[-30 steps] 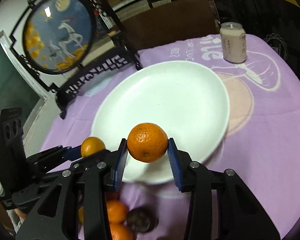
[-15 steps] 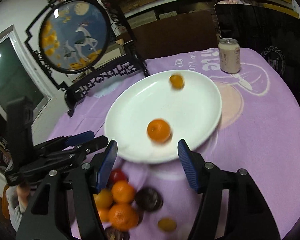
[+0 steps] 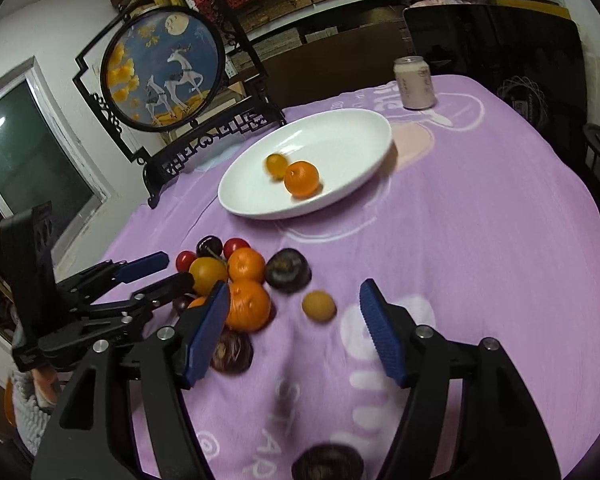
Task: Organize fruits
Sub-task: 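Carry both oranges to the white plate and open both grippers, then grasp an orange with the left gripper while the right gripper grasps a dark plum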
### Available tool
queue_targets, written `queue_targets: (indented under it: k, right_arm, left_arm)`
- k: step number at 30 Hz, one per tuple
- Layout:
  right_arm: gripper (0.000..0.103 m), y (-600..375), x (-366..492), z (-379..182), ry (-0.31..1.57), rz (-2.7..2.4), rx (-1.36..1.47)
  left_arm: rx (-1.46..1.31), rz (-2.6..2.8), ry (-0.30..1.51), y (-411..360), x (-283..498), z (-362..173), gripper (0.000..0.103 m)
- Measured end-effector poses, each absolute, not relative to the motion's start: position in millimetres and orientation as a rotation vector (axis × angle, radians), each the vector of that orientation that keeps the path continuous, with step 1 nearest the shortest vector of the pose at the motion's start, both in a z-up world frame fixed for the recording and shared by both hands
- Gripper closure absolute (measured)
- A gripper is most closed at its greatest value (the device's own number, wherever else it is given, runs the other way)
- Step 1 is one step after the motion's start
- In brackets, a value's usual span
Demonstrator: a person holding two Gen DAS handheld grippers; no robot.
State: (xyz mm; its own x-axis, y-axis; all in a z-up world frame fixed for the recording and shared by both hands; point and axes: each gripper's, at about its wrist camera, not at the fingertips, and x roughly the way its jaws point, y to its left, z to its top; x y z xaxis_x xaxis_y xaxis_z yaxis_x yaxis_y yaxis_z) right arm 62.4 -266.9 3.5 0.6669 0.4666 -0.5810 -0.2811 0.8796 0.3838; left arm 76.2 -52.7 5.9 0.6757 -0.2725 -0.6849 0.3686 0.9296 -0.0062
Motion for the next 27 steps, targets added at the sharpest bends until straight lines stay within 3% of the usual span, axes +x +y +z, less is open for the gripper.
queue_targets:
  k: [9, 15, 27]
  right_arm:
    - [0.034, -271.1, 43.9, 0.0, 0.723, 0.433, 0.279]
    - [0.034, -266.2, 39.4, -2.0, 0.733, 0.434, 0.248]
    - [0.034, -264.8, -13.2, -36.7, 0.878, 0.409, 0.074]
  left_arm:
    - [0.176, -0.384, 0.762, -69.2, 82.7, -8.3, 0.044]
    - [0.153, -0.403, 0.772, -66.9, 85.6, -9.7, 0.065]
    - [0.098, -0.417, 0.768, -55.3, 86.7, 0.4, 0.065]
